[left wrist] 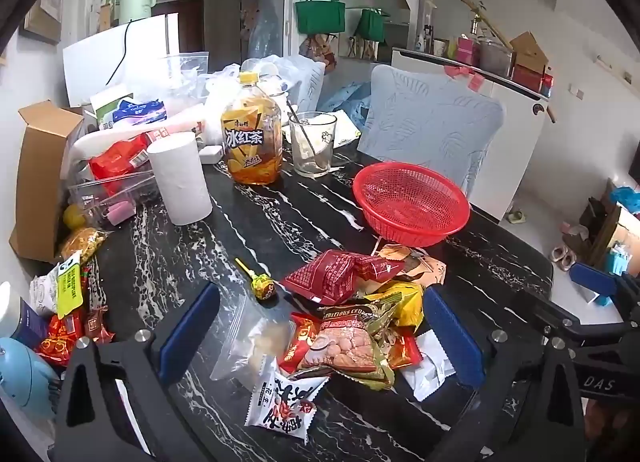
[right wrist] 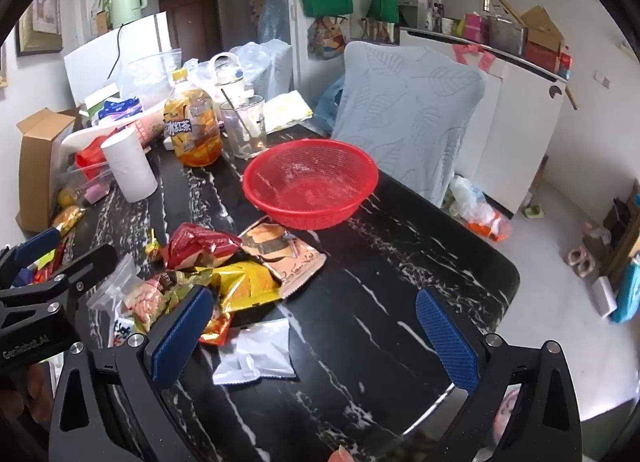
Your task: Organize snacks
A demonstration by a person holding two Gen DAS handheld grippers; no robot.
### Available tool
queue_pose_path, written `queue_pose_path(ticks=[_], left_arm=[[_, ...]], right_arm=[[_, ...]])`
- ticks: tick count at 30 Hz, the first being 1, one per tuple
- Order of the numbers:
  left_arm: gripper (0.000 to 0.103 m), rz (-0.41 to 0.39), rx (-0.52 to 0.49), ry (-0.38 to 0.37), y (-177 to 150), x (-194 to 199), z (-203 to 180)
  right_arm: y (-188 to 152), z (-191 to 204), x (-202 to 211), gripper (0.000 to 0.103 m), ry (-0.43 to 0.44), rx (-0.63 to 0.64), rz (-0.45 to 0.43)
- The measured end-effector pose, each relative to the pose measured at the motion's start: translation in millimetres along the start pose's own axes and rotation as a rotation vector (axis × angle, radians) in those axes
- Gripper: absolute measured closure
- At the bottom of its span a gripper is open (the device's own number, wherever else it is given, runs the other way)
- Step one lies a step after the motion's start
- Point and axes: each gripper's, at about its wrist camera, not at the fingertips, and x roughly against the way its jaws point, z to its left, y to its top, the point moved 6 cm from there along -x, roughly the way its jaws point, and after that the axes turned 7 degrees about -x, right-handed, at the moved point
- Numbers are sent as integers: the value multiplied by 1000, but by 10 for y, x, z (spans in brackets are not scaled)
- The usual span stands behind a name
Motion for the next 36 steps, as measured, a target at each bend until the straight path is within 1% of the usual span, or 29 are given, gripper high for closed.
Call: queue_pose_path(ticks=[1,2,3,4,9,10,14,36], left_arm=[[0,0,1,1,9,-9,0],[0,-26,-13,3,-23,-1,-52],[0,-28,-13,6,-25,-3,-67],[0,-23,-1,-12,-2,28,-26],[0,-22,-2,-3,14,25,-53],[0,-19,5,-15,-13,32,17],[0,-12,9,-23,-19,17,31],[0,-10,7,-23,-48,13,-17]], right_arm=[[-2,2,1,0,-1,1,1],[-2,6,3,0,1,2,1],[-3,9,6,0,1,3,0],[-4,11,7,0,-1,5,0],[-7,12,3,0,2,7,4],[-16,13,32,0,1,7,3],[-8,-10,26,0,8,8,7],[-55,48,14,0,22,22,8]])
